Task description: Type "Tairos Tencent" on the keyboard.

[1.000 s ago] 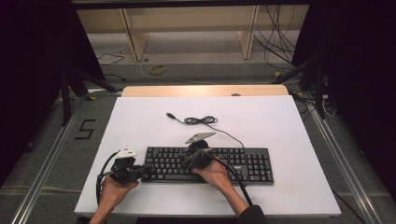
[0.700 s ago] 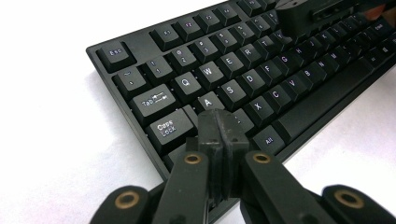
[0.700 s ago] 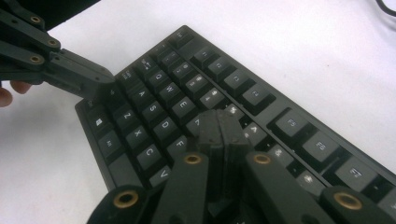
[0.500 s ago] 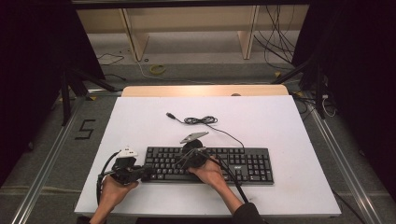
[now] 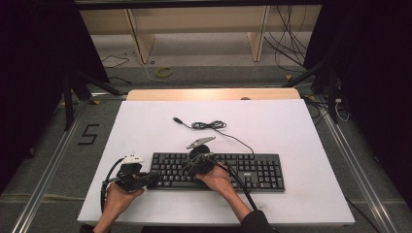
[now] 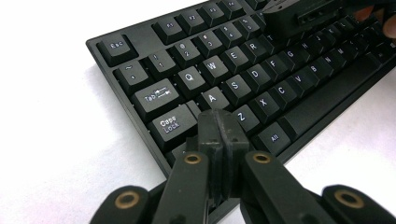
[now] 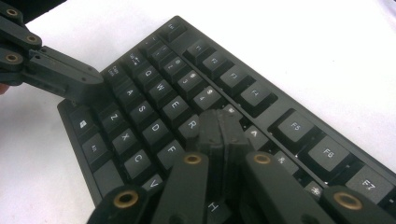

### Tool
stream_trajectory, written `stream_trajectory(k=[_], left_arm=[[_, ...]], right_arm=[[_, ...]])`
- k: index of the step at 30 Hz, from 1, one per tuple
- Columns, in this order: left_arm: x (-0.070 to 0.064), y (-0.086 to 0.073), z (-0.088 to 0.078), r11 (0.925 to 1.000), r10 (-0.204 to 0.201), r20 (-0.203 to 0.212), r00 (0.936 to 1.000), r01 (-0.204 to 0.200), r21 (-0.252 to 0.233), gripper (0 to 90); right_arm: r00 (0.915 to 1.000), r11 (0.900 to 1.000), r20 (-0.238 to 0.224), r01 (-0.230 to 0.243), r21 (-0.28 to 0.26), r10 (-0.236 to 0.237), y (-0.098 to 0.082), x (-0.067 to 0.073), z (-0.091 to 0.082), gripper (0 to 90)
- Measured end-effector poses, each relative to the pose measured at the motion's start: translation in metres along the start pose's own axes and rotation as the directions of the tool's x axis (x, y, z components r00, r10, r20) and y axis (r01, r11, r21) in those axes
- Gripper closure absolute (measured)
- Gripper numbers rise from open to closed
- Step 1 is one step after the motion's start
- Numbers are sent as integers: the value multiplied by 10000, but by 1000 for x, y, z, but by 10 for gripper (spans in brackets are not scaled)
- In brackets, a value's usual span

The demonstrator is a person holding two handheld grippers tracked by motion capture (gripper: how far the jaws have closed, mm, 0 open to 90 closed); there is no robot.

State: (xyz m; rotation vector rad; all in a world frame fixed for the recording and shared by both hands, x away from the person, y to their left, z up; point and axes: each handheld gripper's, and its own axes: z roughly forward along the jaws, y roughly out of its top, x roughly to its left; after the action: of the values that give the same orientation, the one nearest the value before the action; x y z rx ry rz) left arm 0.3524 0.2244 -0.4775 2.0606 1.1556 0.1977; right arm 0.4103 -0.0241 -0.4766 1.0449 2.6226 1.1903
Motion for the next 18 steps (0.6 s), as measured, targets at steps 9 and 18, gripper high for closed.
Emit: stream_trajectory(k=[9,18], left_arm=[[-1,0,2,9999,19,-20,10000,-18,112,890],[-2,-1,3,9999,89,-103,9999,-88,99,891]], right_arm=[[10000,10000,-28,-4,40,4,0,1,0,900],[10000,9997,25,11,260,-11,-1,2,3,900]])
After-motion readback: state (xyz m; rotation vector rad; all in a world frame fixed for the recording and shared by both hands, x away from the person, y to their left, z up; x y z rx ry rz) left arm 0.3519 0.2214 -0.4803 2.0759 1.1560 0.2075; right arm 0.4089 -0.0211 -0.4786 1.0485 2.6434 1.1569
